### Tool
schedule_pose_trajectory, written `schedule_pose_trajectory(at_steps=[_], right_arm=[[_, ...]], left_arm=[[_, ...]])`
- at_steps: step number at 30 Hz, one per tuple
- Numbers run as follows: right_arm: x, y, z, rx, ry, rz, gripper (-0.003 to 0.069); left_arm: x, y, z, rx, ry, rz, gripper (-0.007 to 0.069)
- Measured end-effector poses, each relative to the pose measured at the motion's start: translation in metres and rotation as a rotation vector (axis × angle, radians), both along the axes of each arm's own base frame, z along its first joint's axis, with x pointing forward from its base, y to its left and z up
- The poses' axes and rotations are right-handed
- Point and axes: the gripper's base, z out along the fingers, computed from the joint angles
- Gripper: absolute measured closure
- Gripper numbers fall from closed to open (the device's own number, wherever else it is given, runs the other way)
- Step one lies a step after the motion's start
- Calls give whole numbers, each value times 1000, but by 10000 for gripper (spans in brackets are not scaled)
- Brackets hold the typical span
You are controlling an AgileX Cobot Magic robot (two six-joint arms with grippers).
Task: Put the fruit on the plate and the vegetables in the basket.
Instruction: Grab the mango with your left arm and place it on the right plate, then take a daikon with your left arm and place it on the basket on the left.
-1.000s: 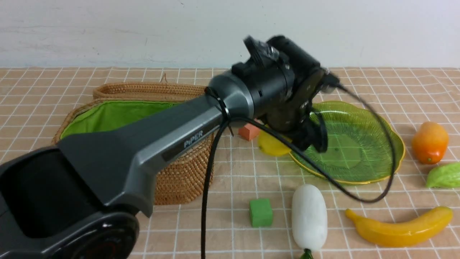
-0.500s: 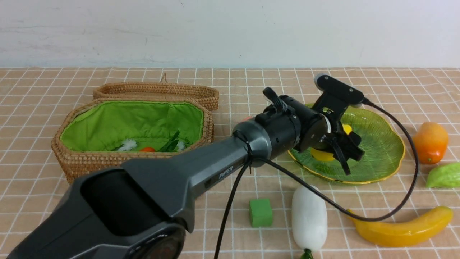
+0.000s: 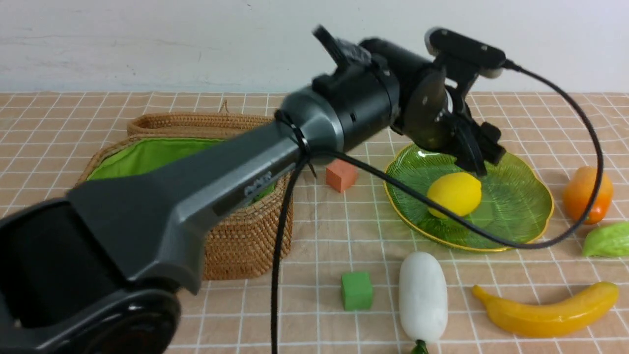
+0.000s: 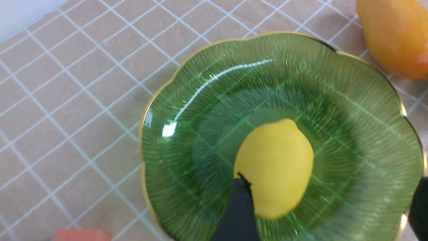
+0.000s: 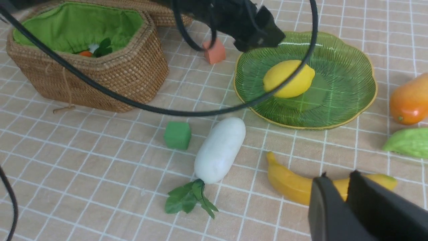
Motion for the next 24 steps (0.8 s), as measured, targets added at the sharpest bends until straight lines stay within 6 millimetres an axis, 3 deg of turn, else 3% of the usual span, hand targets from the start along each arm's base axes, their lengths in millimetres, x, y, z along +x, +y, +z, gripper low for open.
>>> schedule_pose_trajectory(at_steps=[2, 4, 8, 10, 13, 17, 20, 21, 23, 24], right_arm=[[1, 1, -2, 1, 33, -4, 550], [8, 4, -6, -15, 108, -13, 547], [23, 10, -12, -53, 198, -16, 543], [27, 12, -13, -62, 219, -16, 543], [31, 14, -15, -71, 238, -16, 540], [28, 12, -15, -68, 235, -16, 540], [17, 9, -13, -50, 214, -9, 536], [15, 8, -13, -46, 210, -7, 536], [5, 5, -11, -22, 180, 1, 534], [4, 5, -11, -21, 177, 2, 533]], left_arm=[[-16, 17, 28, 40, 42, 10, 152], [-39, 41, 69, 53, 59, 19, 323], [-72, 74, 119, 46, 57, 28, 574], [-84, 86, 134, 41, 59, 34, 631], [-103, 104, 149, 12, 106, 70, 638], [-107, 103, 131, 7, 212, 100, 638], [-108, 83, 76, 118, 364, 88, 638], [-108, 79, 68, 137, 382, 86, 638], [-113, 47, 8, 265, 473, 40, 634], [-114, 45, 4, 270, 475, 37, 631]])
